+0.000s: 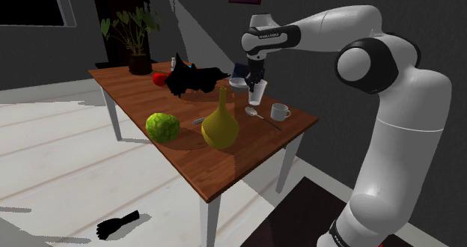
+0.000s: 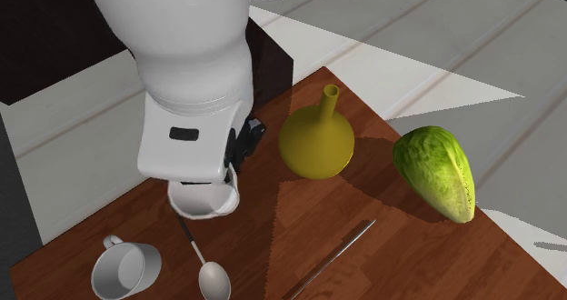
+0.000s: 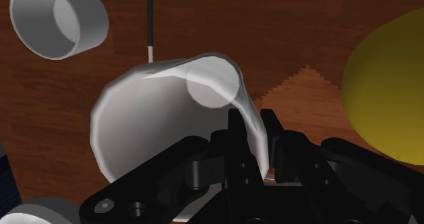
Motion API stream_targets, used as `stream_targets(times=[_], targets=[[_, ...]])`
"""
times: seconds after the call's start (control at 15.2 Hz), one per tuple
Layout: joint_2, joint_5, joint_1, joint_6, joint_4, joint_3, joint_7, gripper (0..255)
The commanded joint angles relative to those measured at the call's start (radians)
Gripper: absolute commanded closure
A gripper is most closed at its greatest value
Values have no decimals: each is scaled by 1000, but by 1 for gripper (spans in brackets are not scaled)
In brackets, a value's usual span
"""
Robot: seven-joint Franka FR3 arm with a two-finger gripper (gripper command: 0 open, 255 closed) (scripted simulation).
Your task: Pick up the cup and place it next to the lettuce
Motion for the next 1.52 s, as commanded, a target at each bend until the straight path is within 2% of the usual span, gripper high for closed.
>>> stream_targets(times=[0.0,0.59,0.99,1.45], targets=[[2,1,0,-29,31,0,-3,255],[12,5,-2,-141,153,-1,-14,255],[-32,-22,85,-146,100,49,123,255],[-36,-44,180,-171,101,111,280,255]])
